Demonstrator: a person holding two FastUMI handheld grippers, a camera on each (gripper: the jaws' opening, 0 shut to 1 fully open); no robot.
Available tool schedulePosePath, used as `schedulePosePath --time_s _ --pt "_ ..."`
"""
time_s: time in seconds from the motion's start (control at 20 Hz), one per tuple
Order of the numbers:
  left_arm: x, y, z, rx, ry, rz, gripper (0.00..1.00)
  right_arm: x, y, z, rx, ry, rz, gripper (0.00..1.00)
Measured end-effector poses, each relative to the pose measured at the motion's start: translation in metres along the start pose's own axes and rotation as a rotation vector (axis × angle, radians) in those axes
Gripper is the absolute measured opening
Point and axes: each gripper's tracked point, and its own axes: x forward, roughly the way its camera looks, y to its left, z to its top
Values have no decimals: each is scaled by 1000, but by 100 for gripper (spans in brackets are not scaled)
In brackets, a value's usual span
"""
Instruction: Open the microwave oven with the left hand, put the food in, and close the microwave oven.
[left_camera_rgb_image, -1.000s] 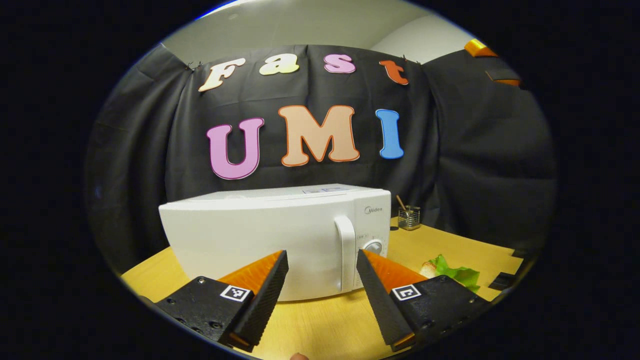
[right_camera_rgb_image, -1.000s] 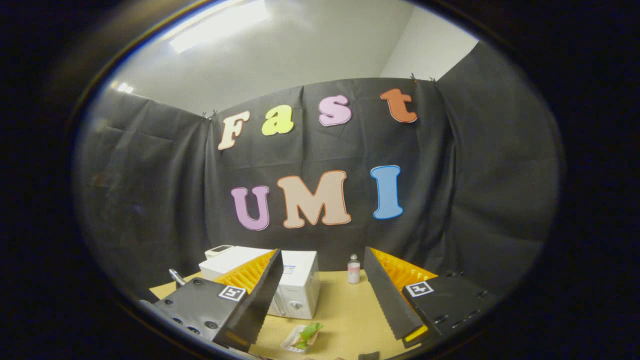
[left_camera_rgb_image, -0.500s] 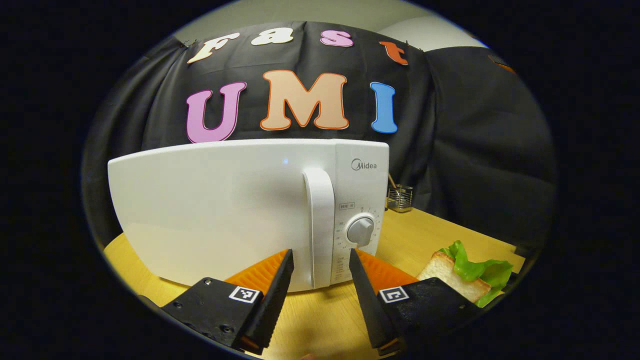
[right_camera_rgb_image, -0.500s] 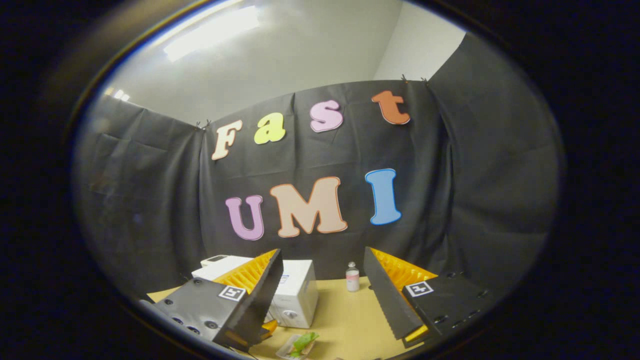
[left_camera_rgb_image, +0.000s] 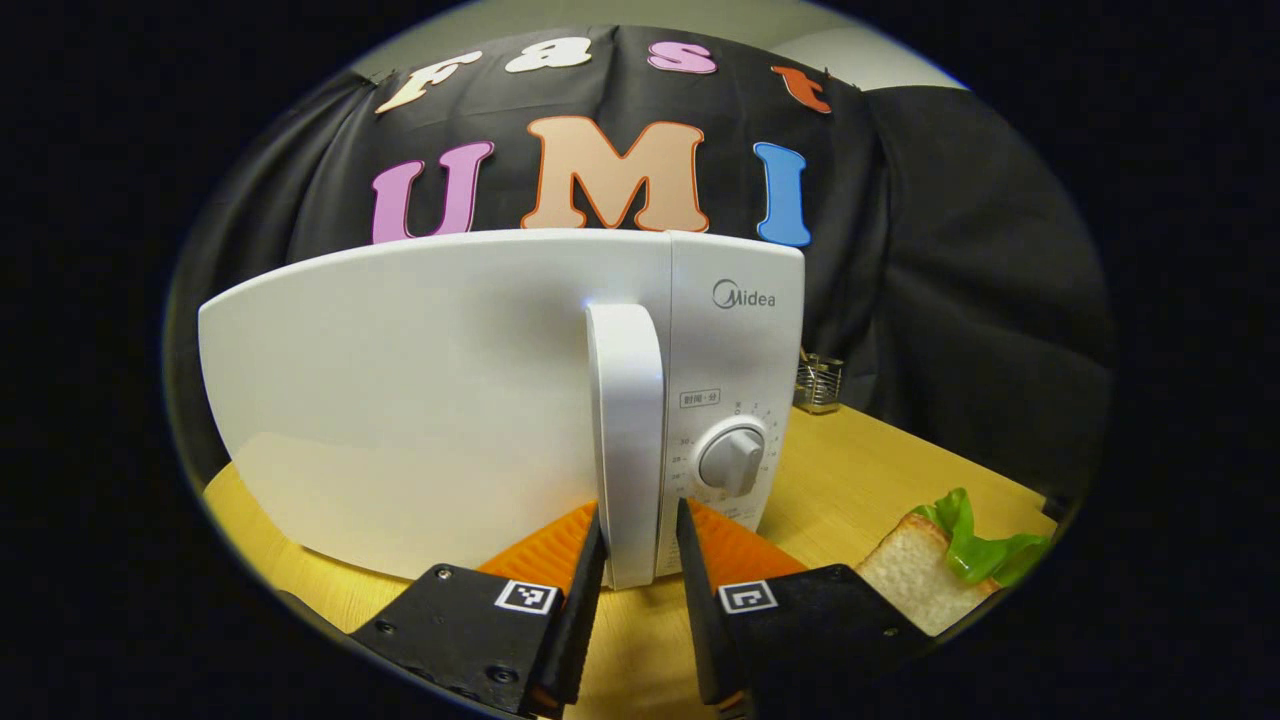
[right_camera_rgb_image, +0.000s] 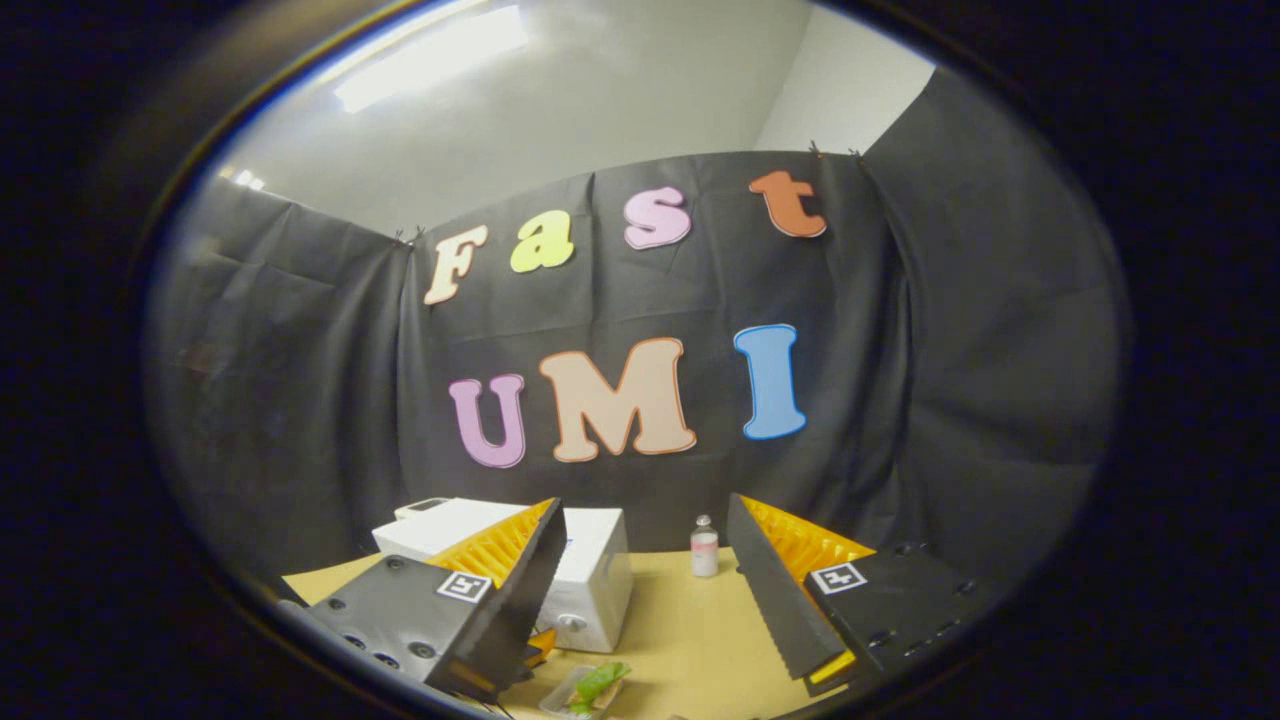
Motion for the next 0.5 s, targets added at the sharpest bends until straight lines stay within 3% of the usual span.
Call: schedulePosePath --time_s 0.15,0.2,0.4,0.45,0.5 --pt "0 7 -1 25 13 25 38 4 4 -18 -7 37 21 91" --pt "1 5 -2 24 10 21 30 5 5 -23 -5 50 28 91" --pt "1 4 -2 13 5 0 24 6 -1 -41 -1 86 24 91" --pt "-1 3 -3 21 12 1 23 5 -1 -45 4 91 21 99" --pt "-3 4 -3 24 17 3 21 3 -2 -47 10 96 19 99"
